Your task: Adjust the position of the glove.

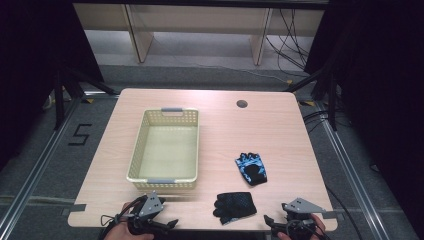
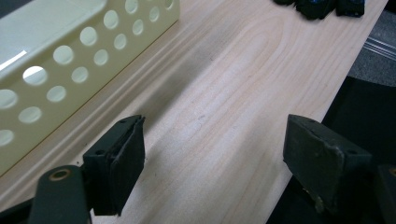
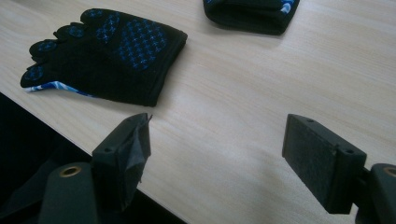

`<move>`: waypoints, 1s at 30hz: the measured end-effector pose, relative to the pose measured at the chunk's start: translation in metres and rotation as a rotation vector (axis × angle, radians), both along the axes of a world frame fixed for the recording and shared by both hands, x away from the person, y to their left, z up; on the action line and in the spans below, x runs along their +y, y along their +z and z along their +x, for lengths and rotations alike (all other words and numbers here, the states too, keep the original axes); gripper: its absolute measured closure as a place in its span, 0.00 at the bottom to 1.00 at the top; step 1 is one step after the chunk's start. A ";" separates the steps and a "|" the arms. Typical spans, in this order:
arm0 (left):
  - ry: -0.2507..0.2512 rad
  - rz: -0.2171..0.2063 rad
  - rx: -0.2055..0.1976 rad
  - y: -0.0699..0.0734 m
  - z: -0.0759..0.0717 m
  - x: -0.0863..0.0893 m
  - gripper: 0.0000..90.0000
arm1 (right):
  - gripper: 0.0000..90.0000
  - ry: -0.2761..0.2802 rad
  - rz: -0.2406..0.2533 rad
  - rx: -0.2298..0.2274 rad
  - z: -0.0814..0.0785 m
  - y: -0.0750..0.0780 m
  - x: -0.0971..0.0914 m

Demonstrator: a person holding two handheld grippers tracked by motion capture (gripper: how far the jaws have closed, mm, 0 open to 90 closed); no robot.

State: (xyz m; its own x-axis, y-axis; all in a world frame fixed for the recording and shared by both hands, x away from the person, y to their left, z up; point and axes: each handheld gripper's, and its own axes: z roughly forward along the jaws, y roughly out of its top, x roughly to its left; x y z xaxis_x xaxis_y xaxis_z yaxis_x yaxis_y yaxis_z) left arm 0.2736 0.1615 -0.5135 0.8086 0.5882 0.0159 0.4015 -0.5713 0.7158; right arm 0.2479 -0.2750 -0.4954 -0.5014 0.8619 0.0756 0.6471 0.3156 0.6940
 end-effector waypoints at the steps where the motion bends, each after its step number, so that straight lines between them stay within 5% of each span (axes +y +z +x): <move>1: 0.019 -0.013 0.014 -0.001 -0.001 -0.001 0.23 | 0.28 0.006 -0.006 -0.005 0.000 0.000 0.000; 5: 0.000 -0.001 0.002 0.000 0.000 -0.001 0.23 | 0.29 -0.015 0.010 0.021 -0.002 0.001 0.002; 6: 0.004 0.001 0.004 0.000 0.000 -0.001 0.23 | 0.32 0.051 -0.010 -0.033 0.003 -0.002 -0.001; 7: 0.004 0.001 0.004 0.000 0.000 -0.001 0.23 | 0.32 0.051 -0.010 -0.033 0.003 -0.002 -0.001; 10: 0.017 -0.034 0.015 -0.001 -0.002 -0.003 0.23 | 0.35 0.052 -0.011 -0.012 0.000 0.002 0.002; 13: 0.019 -0.051 0.029 -0.001 -0.001 -0.004 0.23 | 0.40 0.080 -0.016 -0.037 0.002 0.003 0.001; 20: -0.022 -0.082 0.055 0.003 0.001 -0.011 0.24 | 0.46 0.111 -0.011 -0.042 0.005 0.010 0.002; 22: 0.002 -0.137 0.088 0.001 -0.001 -0.016 0.25 | 0.50 0.140 -0.014 -0.044 0.008 0.013 0.006; 25: -0.026 -0.142 0.081 0.003 0.001 -0.024 0.26 | 0.52 0.165 -0.019 -0.055 0.012 0.015 0.010; 29: -0.069 -0.097 0.045 0.009 0.004 -0.032 0.32 | 0.55 0.196 -0.032 -0.061 0.020 0.016 0.015; 30: -0.079 -0.120 0.042 0.010 0.004 -0.040 0.35 | 0.57 0.201 -0.026 -0.044 0.023 0.017 0.019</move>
State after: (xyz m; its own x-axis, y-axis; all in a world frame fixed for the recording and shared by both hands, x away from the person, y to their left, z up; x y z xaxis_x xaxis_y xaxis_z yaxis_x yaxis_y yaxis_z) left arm 0.2780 0.1218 -0.5034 0.8507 0.5186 -0.0854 0.3896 -0.5132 0.7648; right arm 0.2707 -0.2557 -0.4784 -0.6656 0.7457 0.0286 0.5384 0.4533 0.7104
